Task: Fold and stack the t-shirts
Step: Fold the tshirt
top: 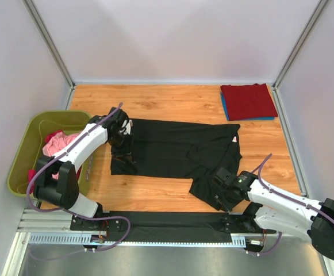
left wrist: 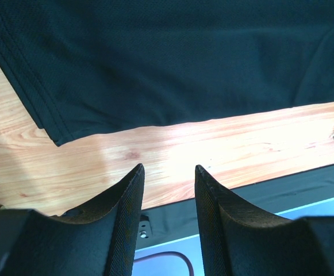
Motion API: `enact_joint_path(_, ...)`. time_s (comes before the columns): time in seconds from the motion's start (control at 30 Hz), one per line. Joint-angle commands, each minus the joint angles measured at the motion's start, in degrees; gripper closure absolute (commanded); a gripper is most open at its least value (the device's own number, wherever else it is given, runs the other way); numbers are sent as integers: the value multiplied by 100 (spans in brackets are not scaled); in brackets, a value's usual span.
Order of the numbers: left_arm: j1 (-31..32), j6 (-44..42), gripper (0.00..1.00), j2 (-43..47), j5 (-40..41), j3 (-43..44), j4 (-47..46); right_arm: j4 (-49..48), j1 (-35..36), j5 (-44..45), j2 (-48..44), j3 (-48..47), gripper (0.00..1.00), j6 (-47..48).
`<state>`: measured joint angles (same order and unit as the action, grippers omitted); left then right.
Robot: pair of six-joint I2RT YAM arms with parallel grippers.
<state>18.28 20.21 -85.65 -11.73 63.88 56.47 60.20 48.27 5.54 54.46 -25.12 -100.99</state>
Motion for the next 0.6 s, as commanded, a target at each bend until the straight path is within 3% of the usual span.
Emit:
enact_joint_path(0.0,-9,-78,52,-48,-23,178,-13,-124,86,246,91,34,72,-281)
enact_joint_path(0.17,-18,430,51,-75,512,379,171,272,130,369,-101,8,100,-456)
enact_joint_path(0.4,-62,1842,52,100,320,969,559,896,121,781,-594,-641,100,-474)
enact_joint_path(0.57,-272,3092,56,417,-66,785,242,598,104,1089,-436,-1178,100,-193)
